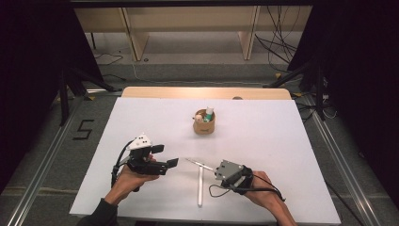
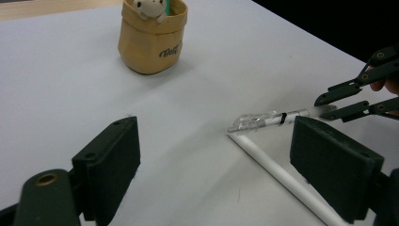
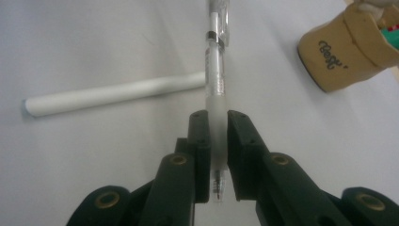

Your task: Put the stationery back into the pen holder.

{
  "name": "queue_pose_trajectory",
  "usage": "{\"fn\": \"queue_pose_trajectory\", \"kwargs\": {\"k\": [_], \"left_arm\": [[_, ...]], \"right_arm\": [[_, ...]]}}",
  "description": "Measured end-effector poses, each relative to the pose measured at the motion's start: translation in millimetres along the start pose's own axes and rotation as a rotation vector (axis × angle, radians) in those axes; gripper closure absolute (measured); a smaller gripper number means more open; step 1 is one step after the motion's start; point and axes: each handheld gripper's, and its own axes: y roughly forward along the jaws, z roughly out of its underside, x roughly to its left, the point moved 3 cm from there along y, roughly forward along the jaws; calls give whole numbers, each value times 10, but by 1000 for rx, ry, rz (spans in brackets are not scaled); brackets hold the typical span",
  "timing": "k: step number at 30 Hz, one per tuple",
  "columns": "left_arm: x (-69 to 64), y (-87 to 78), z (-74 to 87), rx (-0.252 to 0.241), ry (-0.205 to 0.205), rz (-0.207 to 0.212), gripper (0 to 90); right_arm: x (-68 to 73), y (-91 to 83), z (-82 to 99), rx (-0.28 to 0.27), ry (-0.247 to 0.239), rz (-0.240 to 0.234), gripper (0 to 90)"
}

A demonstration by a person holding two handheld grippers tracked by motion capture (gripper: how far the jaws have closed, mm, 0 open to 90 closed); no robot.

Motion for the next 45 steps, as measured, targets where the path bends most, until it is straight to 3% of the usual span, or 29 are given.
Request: {"fn": "queue_pose_trajectory", "kwargs": {"k": [9, 18, 25, 31, 39, 40, 43, 45], "left_arm": [[-116, 20, -123, 45, 44, 45, 165], [-234, 115, -178, 124, 94, 103, 180], [-299, 176, -188, 199, 140, 133, 195], [-376, 254, -176, 273, 193, 156, 208], [-480, 331, -186, 368, 246, 217, 242], [-491, 337, -188, 379, 251, 223, 242], [-516, 355, -184, 423, 283, 241, 253], [-531, 365, -183, 444, 303, 255, 266]], "right_arm": [[143, -28, -68, -8, -77, 20, 810], [253, -36, -101, -1, -167, 33, 810], [332, -25, -118, -2, -196, 53, 810], [392, -27, -145, -5, -249, 62, 811], [478, -50, -177, -49, -363, 122, 811], [473, -54, -179, -54, -412, 130, 811], [530, -56, -181, -72, -442, 157, 811], [543, -62, -182, -70, -489, 168, 811]]}}
